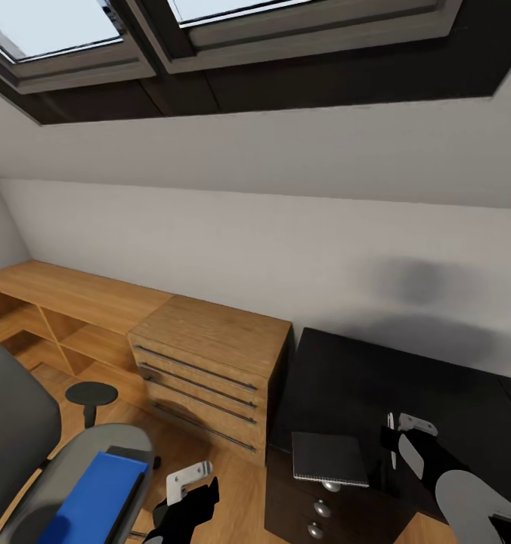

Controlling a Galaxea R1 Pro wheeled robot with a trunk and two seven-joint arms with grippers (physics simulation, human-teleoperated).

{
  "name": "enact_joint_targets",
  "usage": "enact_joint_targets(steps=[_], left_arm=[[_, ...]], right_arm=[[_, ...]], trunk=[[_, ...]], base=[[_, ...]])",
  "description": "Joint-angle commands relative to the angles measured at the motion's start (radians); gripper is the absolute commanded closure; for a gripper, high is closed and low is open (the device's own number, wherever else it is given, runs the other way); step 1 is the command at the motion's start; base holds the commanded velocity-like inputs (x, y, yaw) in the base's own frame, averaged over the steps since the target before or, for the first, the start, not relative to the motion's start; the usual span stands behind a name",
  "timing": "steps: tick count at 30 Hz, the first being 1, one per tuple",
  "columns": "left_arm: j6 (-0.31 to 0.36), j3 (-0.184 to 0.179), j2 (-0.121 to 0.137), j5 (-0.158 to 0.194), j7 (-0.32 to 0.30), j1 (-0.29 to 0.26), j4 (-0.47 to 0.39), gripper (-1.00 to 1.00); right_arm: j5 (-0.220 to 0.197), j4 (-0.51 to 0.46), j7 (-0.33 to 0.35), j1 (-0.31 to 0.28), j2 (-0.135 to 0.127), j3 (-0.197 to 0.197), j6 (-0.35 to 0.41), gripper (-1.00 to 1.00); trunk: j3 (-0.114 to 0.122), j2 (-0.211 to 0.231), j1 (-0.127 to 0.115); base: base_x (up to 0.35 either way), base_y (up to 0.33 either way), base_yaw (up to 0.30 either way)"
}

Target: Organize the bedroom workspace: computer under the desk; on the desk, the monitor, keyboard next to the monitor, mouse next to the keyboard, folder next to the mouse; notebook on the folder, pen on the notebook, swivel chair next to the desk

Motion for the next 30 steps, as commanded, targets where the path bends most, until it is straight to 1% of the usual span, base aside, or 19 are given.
enact_joint_targets(steps=[1, 3, 19, 29, 30], left_arm=[[0.003, -0.001, 0.001, 0.005, 0.007, -0.001, -0.002, -1.00], [0.003, -0.001, 0.001, 0.005, 0.007, -0.001, -0.001, -1.00], [0.003, -0.001, 0.001, 0.005, 0.007, -0.001, 0.000, -1.00], [0.004, -0.001, 0.001, 0.008, 0.007, -0.001, 0.000, -1.00], [0.004, -0.001, 0.001, 0.008, 0.007, -0.001, 0.000, -1.00]], right_arm=[[-0.010, -0.002, -0.004, 0.000, 0.000, 0.001, 0.005, 1.00], [-0.010, -0.002, -0.004, 0.000, 0.000, 0.001, 0.004, 1.00], [-0.009, -0.002, -0.004, 0.000, 0.001, 0.003, 0.005, 1.00], [-0.009, -0.002, -0.004, 0.000, 0.002, 0.003, 0.005, 1.00], [-0.009, -0.002, -0.004, 0.000, 0.002, 0.003, 0.005, -1.00]], trunk=[[-0.001, -0.001, 0.000], [-0.001, -0.001, 0.000], [-0.052, -0.113, 0.062], [-0.052, -0.113, 0.062], [-0.052, -0.113, 0.062]], base=[[0.000, 0.000, 0.000], [0.000, 0.000, 0.000], [0.000, 0.000, 0.000], [0.000, 0.000, 0.000], [0.000, 0.000, 0.000]])
